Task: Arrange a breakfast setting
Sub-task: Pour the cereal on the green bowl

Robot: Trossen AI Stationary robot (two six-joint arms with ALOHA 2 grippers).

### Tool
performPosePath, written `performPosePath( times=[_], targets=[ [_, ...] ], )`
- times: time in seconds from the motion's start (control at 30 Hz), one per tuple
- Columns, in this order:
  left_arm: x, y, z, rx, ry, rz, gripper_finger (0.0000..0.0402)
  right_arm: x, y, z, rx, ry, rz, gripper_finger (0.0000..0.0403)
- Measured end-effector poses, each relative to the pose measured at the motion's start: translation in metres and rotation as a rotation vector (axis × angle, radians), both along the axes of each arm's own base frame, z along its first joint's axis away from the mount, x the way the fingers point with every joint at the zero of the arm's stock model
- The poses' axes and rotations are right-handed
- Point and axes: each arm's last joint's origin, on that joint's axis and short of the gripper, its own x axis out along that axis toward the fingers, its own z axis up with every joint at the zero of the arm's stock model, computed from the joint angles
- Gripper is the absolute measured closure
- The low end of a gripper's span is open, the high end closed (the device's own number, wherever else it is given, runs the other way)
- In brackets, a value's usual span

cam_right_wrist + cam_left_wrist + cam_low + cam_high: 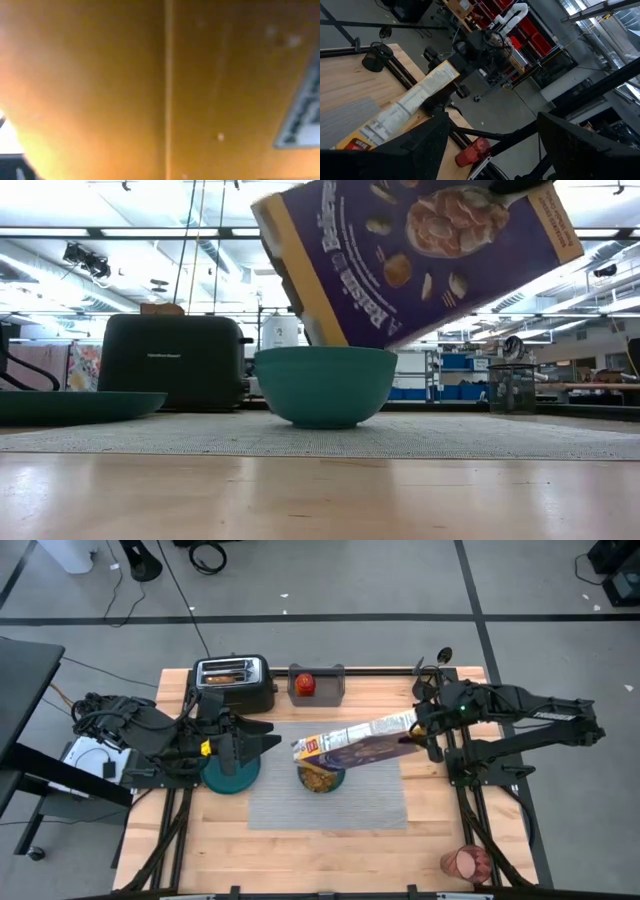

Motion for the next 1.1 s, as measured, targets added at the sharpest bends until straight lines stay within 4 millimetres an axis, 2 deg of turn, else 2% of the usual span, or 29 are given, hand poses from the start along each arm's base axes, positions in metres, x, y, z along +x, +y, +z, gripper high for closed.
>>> performPosePath(
  times=[0.5,0.6,1.1],
  targets=[
    [0.0,0.0,0.0,-0.001,-0.001,0.0,0.0095,-0.01,0.001,0.001,-0.01,0.024,-0.006,0.0199],
    [0.0,0.0,0.0,-0.002,-0.001,0.0,0.0095,-0.011,0.002,0.007,-0.003,-0.024,-0.007,0.0199],
    [0.0,0.0,0.0,-0.01,-0.006,0.001,0.0095,-0.017,0.002,0.006,-0.002,0.029,-0.006,0.0199]
  ],
)
